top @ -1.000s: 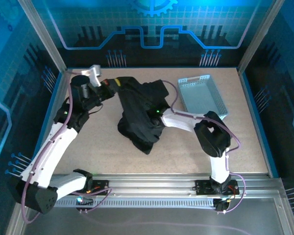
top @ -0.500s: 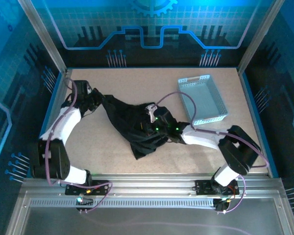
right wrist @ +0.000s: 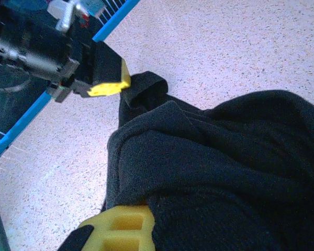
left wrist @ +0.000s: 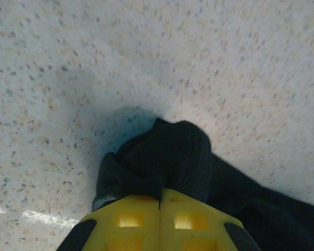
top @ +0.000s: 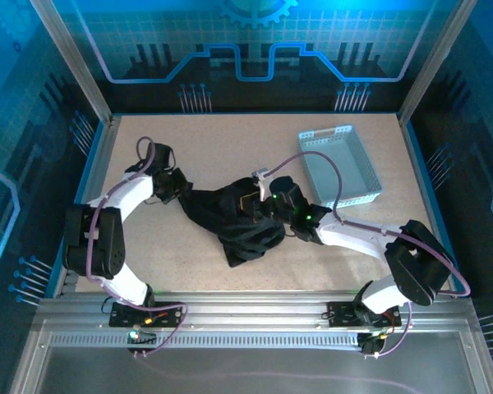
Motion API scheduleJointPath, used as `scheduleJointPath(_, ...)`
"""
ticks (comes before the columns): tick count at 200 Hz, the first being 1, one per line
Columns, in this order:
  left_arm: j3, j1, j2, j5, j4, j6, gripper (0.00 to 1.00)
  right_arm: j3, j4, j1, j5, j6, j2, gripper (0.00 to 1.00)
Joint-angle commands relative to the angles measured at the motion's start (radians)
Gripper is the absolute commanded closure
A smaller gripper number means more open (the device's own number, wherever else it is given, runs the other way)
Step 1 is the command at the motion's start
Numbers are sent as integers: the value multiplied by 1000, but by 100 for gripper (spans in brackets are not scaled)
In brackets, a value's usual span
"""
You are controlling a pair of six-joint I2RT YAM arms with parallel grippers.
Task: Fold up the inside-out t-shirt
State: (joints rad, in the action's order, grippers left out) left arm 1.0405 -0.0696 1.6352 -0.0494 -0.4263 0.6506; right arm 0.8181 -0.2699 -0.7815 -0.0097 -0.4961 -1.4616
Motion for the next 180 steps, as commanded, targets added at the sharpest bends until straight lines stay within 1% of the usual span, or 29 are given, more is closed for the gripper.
scheduleJointPath(1,-33,-49,38,101,-72,-43,100,107,-7,30,-23,5,111,100)
scheduleJointPath(11,-49,-59,38,120,-54,-46,100,145,66,47,-36,2,149,100)
scheduleJointPath(24,-71,-59,30,130,-22,-52,100,195,160,70,-21,-3,203,100)
scheduleJointPath(47,-80,-59,12,193,-2,-66,100,243,293,119,-5,-41,274,100)
scheduleJointPath(68,-77,-59,-5,219,28,-73,100,254,323,136,-43,-81,311,100)
scheduleJointPath(81,-64,-59,-8,240,39,-78,100,246,300,135,-74,-112,327,100)
scheduleJointPath(90,-49,-59,-8,230,40,-89,100,227,271,128,-71,-129,335,100)
scheduleJointPath(97,-29,-59,-11,193,30,-94,100,208,249,117,-43,-131,334,100)
scheduleJointPath(100,-21,-59,-13,170,28,-96,97,202,241,113,-28,-131,331,100)
scheduleJointPath(106,-12,-60,-26,115,22,-92,88,193,231,103,-4,-129,318,100)
scheduleJointPath(113,-12,-69,-54,51,27,-81,80,188,223,95,15,-123,292,100)
scheduleJointPath(122,-21,-103,-117,9,42,-75,65,187,218,81,47,-121,254,100)
scheduleJointPath(129,-17,-149,-173,25,36,-83,55,188,210,76,57,-131,223,100)
scheduleJointPath(137,0,-219,-228,75,5,-104,43,191,190,73,54,-151,193,100)
scheduleJointPath(147,18,-303,-295,151,-28,-122,32,204,178,69,59,-176,161,100)
scheduleJointPath(154,7,-352,-347,183,-20,-124,28,220,173,63,68,-183,145,100)
scheduleJointPath(161,-23,-400,-405,193,18,-125,26,243,182,53,83,-184,132,100)
scheduleJointPath(180,-126,-485,-544,157,176,-138,26,326,249,35,122,-186,101,100)
